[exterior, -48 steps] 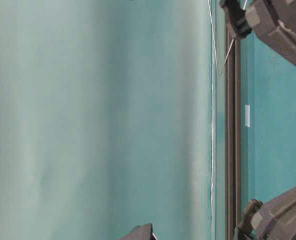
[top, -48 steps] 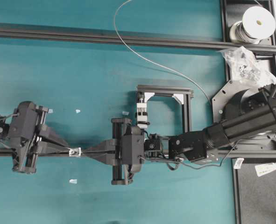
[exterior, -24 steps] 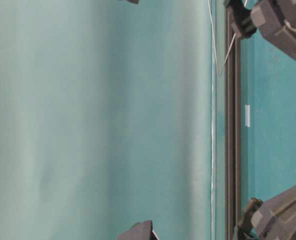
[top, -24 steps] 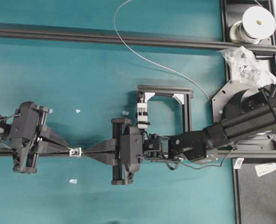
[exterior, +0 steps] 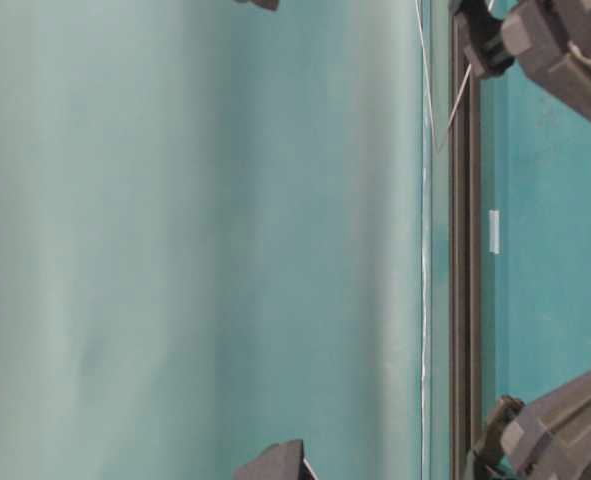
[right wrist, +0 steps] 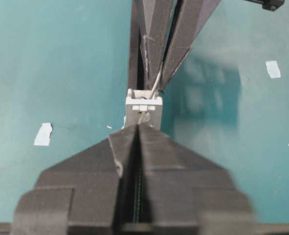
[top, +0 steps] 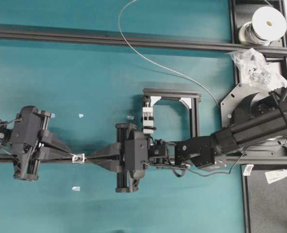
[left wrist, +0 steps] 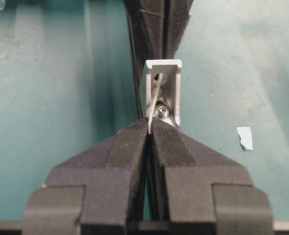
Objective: Insert the wire through the hole in the metal fitting.
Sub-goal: 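Open the right gripper and pull the wire through leftward with the left gripper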
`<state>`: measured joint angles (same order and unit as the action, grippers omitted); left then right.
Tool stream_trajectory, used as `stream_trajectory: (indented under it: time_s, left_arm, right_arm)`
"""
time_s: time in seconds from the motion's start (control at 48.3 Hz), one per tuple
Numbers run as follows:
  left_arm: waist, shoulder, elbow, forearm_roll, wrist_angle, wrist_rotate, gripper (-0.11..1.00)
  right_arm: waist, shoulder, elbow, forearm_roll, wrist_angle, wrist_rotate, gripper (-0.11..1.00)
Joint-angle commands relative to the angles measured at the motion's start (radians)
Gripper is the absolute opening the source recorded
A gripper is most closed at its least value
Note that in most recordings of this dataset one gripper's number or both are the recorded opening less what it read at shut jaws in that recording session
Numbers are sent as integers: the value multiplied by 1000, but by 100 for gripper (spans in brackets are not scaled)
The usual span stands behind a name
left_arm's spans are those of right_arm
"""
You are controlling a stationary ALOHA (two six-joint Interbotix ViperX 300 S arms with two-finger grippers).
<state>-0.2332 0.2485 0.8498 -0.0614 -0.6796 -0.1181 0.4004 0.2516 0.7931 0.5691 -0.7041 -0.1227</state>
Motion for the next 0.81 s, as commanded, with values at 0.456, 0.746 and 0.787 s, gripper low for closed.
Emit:
stream_trajectory:
  time_s: [0.456, 0.746, 0.787]
  left_arm:
    - [0, -80, 34, -2, 61, -2, -10]
    - [-15, -167, 103, -2, 106, -9, -10]
    - [-17, -179, 115, -2, 115, -14, -10]
  right_arm:
    - [8, -49, -3, -3, -3, -3, 93]
    - [6, -49, 0, -3, -2, -3, 93]
    - [8, -49, 0, -3, -3, -3, 93]
